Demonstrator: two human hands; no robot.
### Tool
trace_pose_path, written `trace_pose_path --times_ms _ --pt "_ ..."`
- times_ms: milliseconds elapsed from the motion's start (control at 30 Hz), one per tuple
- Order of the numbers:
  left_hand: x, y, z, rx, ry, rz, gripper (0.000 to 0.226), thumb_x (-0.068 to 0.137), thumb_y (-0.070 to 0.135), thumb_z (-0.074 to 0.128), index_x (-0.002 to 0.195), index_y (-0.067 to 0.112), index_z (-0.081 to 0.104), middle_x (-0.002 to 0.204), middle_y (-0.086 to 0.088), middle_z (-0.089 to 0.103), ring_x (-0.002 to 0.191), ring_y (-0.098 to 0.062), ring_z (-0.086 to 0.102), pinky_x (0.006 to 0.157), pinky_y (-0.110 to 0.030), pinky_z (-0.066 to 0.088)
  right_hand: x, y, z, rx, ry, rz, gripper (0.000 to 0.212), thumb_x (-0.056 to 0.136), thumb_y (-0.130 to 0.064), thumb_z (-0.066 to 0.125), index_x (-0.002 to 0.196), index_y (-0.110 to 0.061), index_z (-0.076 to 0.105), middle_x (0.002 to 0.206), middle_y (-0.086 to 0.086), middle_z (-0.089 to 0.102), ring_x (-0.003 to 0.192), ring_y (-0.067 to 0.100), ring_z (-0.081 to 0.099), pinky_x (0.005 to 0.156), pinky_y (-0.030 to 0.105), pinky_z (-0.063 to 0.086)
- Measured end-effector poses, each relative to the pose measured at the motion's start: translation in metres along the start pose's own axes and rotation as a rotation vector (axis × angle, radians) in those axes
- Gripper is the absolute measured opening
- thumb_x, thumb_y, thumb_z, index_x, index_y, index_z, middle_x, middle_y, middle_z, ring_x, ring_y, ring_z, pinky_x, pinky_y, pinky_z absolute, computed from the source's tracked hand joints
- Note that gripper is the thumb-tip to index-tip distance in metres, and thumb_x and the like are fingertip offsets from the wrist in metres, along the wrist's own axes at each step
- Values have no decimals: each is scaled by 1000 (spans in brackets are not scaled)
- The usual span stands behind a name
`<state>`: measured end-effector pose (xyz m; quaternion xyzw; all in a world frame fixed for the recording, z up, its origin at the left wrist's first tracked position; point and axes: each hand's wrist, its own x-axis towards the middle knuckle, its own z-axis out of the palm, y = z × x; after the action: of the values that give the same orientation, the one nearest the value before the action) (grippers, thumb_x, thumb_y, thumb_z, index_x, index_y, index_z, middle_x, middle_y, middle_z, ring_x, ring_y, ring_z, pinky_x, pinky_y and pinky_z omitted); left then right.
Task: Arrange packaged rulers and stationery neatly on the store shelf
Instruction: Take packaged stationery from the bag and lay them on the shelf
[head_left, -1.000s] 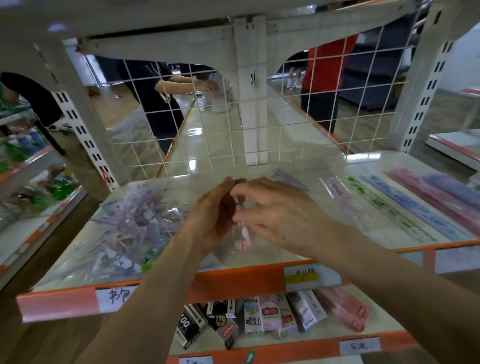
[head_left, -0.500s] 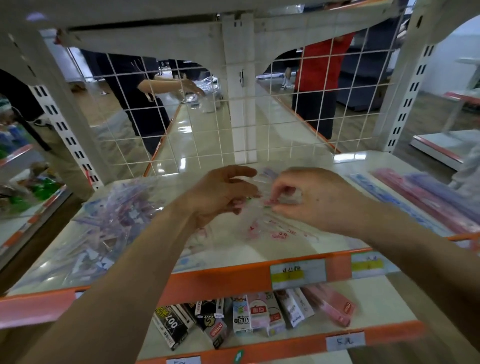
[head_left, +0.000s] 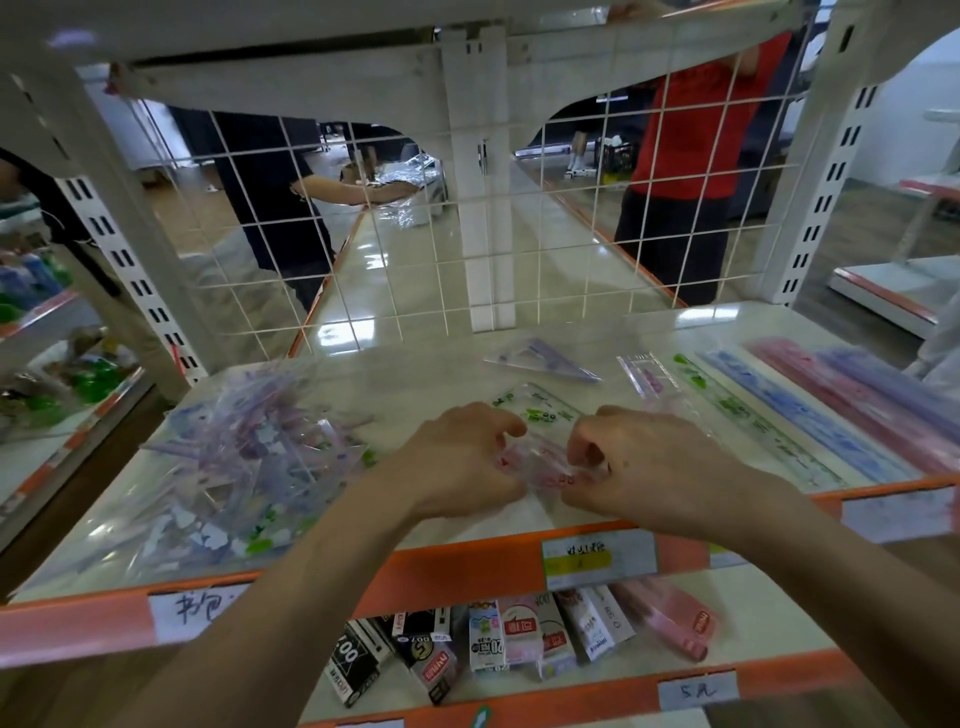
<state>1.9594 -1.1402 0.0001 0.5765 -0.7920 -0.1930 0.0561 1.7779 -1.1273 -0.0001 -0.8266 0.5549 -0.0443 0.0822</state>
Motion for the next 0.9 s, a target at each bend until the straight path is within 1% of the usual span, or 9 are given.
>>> trace_pose_path --times_ms 67,133,200,367,467,567,667,800,900 --pt "0 0 3 1 16 -13 57 84 42 64 136 29 45 125 7 52 109 -11 50 96 -29 41 2 -1 0 -18 -25 -2 30 83 -58 54 100 -33 55 101 -12 51 89 10 53 74 27 44" --pt "-3 -1 1 -1 17 -17 58 84 44 63 137 28 44 125 6 52 110 -12 51 96 -30 41 4 -3 -3 -47 -32 -15 33 84 -59 52 104 -34 56 104 -12 52 93 10 53 75 26 42" --pt "-8 -6 -5 -13 45 -27 58 85 44 63 137 28 44 123 5 51 109 -13 51 95 -32 42 7 -6 -9 -40 8 -40 33 85 -59 50 107 -35 55 108 -14 51 94 9 51 76 26 41" --pt "-27 -45 -32 -84 161 -146 49 85 31 66 131 26 51 116 5 54 99 -11 53 92 -28 45 21 -35 -16 68 52 -148 19 86 -49 56 100 -36 57 97 -18 52 87 4 50 70 24 40" --pt "-47 -75 -52 -117 234 -250 42 86 28 66 126 22 55 111 4 57 93 -10 54 86 -23 45 31 -57 -11 101 31 -210 14 87 -48 56 97 -38 56 97 -18 55 87 4 53 72 23 43" --pt "-70 -99 -66 -104 285 -337 40 86 28 65 124 21 57 105 6 58 95 -10 56 82 -21 43 42 -81 -6 152 -4 -255 20 88 -47 56 104 -36 58 103 -16 56 93 7 55 77 25 46" --pt "-90 -118 -73 -114 335 -414 34 87 26 65 121 21 61 102 5 59 94 -13 59 74 -18 43 56 -104 0 189 -36 -295 30 89 -47 55 115 -31 57 113 -8 53 103 13 54 85 31 46" --pt "-106 -150 -79 -132 422 -524 24 87 21 65 111 22 63 96 3 59 92 -17 60 76 -23 40 79 -130 6 219 -47 -314 44 88 -50 55 124 -26 54 123 0 49 111 19 50 91 35 45" --pt "-107 -168 -85 -130 463 -585 33 86 17 65 119 14 63 94 2 59 86 -14 55 76 -23 37 95 -146 11 216 -79 -309 49 88 -54 53 126 -23 52 125 3 47 113 21 48 91 35 43"
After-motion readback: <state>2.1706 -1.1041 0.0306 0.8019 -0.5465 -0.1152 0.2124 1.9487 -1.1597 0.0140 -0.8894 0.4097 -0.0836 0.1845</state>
